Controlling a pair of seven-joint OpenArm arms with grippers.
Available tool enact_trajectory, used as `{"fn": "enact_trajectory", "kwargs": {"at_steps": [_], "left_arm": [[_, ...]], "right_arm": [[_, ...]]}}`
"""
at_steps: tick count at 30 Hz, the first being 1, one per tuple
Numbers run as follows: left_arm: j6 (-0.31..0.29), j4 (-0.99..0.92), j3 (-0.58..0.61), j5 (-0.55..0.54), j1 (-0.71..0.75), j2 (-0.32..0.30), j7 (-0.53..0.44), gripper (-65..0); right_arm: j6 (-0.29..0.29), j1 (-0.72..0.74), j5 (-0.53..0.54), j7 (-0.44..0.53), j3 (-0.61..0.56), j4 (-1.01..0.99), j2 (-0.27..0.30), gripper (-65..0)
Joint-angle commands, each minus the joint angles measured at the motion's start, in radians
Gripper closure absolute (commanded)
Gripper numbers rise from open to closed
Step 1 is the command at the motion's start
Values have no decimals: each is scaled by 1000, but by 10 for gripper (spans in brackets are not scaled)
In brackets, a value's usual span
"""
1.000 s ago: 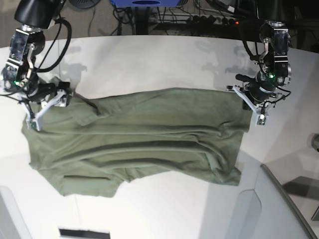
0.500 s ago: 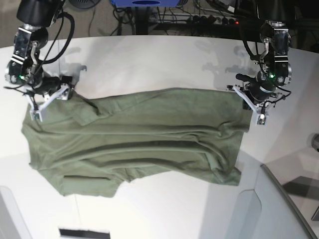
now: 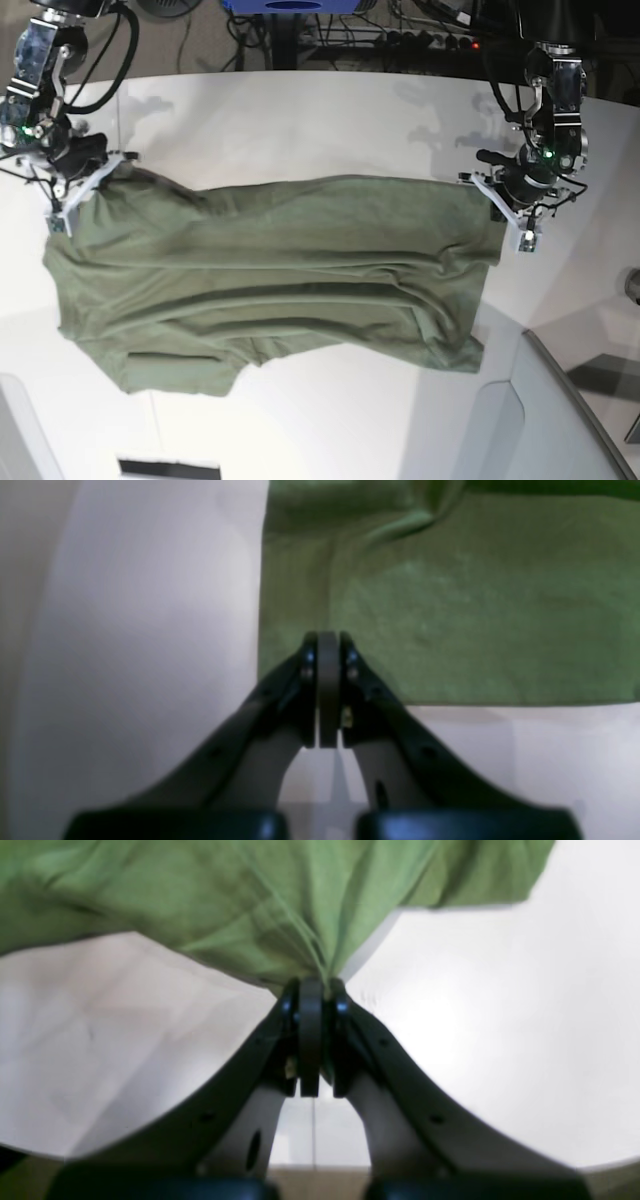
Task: Layout the t-shirt on the table in an organized manner, then fold the t-shirt properly
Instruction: 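Release the shirt with the right gripper and regrasp the shoulder edge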
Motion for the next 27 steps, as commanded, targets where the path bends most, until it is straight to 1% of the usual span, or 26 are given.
{"fn": "enact_trajectory", "kwargs": {"at_steps": [1,7,9,15,18,20,22,24,25,26,27], "left_arm": [[1,3,-5,-5,-12,-13,-21,0],[1,-22,-3,-5,-22,-11,-23,0],[1,-28,-3,-5,-22,-11,-23,0],[1,-28,3,-5,-22,-11,-23,0],[1,-28,3,-5,-23,-11,-23,0],[1,-28,0,-4,-23,-13,-23,0],[1,-28,-2,1,-23,-13,-23,0],[1,-28,-3,2,-23,-13,-24,0],[1,-28,-3,2,-23,-13,-24,0],[1,-28,-3,4,-23,-13,-24,0],[1,-28,-3,4,-23,-13,-24,0]], "right_arm": [[2,-11,4,-5,5,45,8,-8],[2,-109,4,-106,2,194,-18,-8],[2,-131,4,-132,5,214,-55,-11],[2,-178,4,-143,2,218,-129,-15],[2,-183,4,-148,2,217,-137,-29],[2,-180,4,-182,5,217,-140,-89],[2,-175,4,-218,6,218,-140,-197],[2,-177,20,-226,6,229,-140,-312],[2,-181,44,-226,8,235,-138,-350],[2,-184,77,-224,8,249,-135,-371],[-1,-189,104,-224,19,269,-132,-365]]}}
